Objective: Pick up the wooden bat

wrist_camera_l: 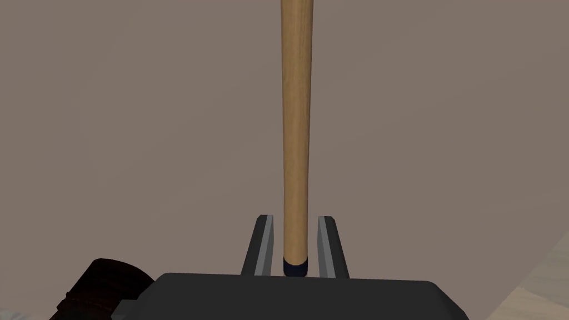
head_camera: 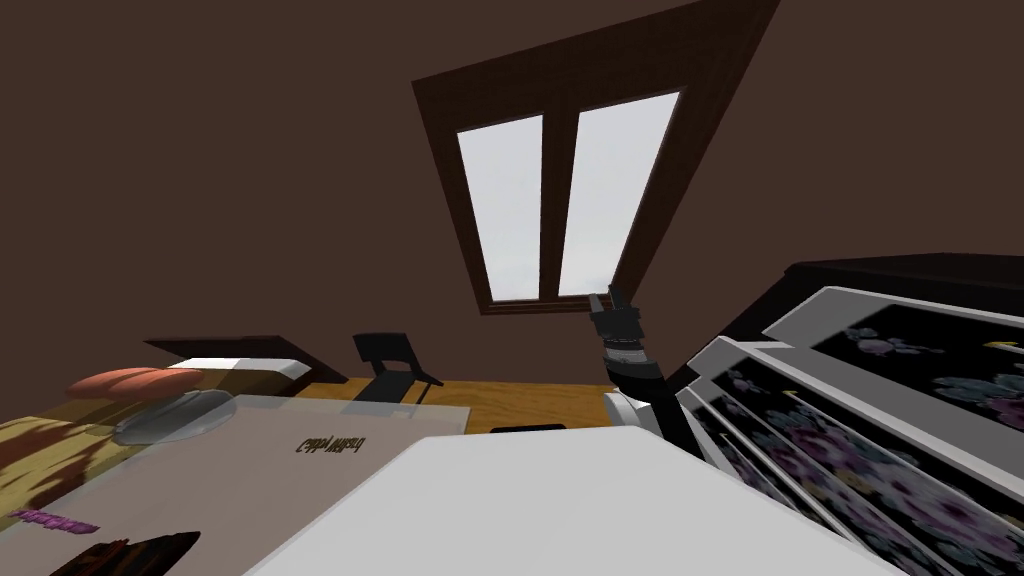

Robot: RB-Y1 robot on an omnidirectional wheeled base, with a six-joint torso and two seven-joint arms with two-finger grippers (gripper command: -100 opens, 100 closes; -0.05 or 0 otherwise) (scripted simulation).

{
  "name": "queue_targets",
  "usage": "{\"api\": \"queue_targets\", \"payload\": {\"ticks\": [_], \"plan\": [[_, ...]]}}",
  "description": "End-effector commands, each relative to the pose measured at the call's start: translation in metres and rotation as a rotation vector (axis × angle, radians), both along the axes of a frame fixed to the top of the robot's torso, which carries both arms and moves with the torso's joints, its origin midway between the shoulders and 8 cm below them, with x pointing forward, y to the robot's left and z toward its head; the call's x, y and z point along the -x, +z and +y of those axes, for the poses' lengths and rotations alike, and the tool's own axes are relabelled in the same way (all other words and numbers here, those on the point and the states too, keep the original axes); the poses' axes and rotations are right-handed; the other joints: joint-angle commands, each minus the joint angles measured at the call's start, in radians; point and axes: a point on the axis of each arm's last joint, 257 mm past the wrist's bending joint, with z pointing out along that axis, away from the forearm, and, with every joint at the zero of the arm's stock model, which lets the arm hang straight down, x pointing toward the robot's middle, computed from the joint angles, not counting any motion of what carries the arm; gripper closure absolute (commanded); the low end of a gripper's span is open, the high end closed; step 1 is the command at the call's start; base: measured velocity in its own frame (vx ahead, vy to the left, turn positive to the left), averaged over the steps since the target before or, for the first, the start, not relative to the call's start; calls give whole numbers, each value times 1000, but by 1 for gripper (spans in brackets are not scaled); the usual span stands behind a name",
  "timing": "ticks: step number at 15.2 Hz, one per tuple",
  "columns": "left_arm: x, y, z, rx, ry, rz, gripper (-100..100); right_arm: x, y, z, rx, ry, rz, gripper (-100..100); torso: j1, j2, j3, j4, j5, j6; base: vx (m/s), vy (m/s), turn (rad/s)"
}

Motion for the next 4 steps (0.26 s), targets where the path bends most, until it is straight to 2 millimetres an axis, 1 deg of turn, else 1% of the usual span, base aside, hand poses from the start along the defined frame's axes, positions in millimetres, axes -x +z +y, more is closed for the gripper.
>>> {"api": "queue_targets", "payload": {"ticks": [1,2,4], "plan": [[0,4,5,1,7,0,100,0,0,0,0,0,0,0,0,0,0,0,0,0,-2,-46,-12],[0,4,5,1,7,0,100,0,0,0,0,0,0,0,1,0,0,0,0,0,-3,-33,-10],[0,4,3,3,11,1,100,0,0,0,0,0,0,0,3,0,0,0,0,0,0,-12,-8]]}}
